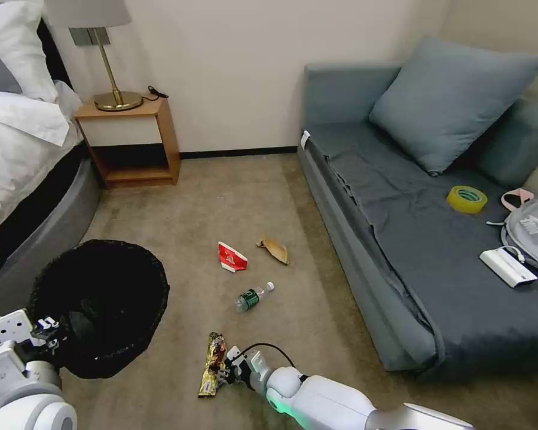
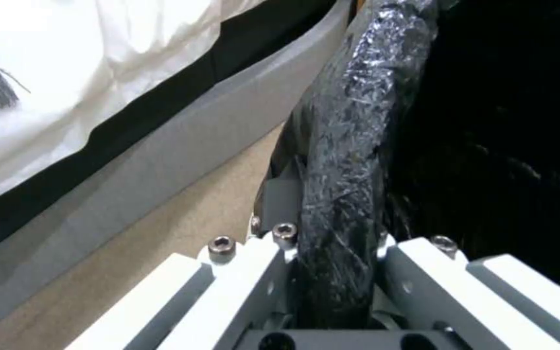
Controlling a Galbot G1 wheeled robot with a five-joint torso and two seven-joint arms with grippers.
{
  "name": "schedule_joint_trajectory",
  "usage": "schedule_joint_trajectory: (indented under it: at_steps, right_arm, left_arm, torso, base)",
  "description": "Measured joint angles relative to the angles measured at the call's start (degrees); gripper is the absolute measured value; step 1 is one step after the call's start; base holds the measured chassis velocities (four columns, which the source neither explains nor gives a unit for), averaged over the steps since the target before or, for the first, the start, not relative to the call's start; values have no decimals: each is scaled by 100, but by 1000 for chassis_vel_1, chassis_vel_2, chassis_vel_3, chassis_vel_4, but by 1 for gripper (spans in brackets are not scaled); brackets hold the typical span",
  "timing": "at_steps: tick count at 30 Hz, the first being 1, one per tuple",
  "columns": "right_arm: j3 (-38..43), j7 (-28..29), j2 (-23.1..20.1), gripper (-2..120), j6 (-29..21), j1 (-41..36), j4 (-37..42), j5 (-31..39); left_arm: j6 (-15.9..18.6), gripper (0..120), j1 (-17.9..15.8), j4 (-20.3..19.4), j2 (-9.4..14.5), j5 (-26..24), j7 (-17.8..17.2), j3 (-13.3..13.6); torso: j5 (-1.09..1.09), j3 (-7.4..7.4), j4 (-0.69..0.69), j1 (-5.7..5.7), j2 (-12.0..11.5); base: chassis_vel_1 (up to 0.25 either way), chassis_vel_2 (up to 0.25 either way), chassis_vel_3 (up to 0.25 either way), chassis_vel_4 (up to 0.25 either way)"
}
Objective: Pick up the trash bin, then pick up the garbage on the floor and place it into the trash bin.
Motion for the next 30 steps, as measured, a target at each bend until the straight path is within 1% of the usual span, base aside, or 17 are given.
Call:
schedule_joint_trajectory:
  at_steps: [1,4,5,6,8,10,16,22,25,26,30]
  right_arm:
    - [0,0,0,32,0,0,0,0]
    - [7,-3,-39,18,18,1,24,0]
    - [8,-4,-60,14,30,1,44,1]
    - [8,-4,-60,14,30,1,44,1]
    - [8,-3,-104,5,43,0,110,13]
    - [8,0,-124,0,56,-2,147,30]
    - [27,23,-232,0,64,-6,418,164]
    - [124,200,-425,0,5,57,769,297]
    - [229,338,-652,0,-84,114,1113,435]
    - [229,338,-652,0,-84,114,1113,435]
    - [512,540,-1021,0,-210,156,1647,568]
  left_arm:
    - [0,2,0,0,0,0,0,0]
    - [0,2,-24,13,-1,3,0,13]
    - [0,2,-34,19,-2,5,0,18]
    - [0,2,-34,19,-2,5,0,18]
    - [0,2,-44,23,-2,6,1,24]
    - [0,2,-53,24,-2,6,2,26]
    - [0,2,-70,26,8,2,3,30]
    - [0,2,-83,26,20,-22,7,37]
    - [2,2,-102,25,33,-37,11,44]
    - [2,2,-102,25,33,-37,11,44]
    - [10,2,-132,37,37,-41,12,101]
  torso:
    - [0,0,0,0,0]
    - [0,0,0,0,-1]
    - [0,0,0,0,-1]
    - [0,0,0,0,-1]
    - [0,0,0,0,-1]
    - [0,0,0,0,-1]
    - [0,0,0,0,-1]
    - [0,0,0,0,-1]
    - [1,0,0,0,-1]
    - [1,0,0,0,-1]
    - [1,0,0,0,-1]
  base:
    - [0,0,0,0]
    - [0,0,0,0]
    - [0,0,0,0]
    - [0,0,0,0]
    - [0,0,0,0]
    - [0,0,0,0]
    - [0,0,0,0]
    - [0,0,0,0]
    - [0,0,0,0]
    - [0,0,0,0]
    - [0,0,0,0]
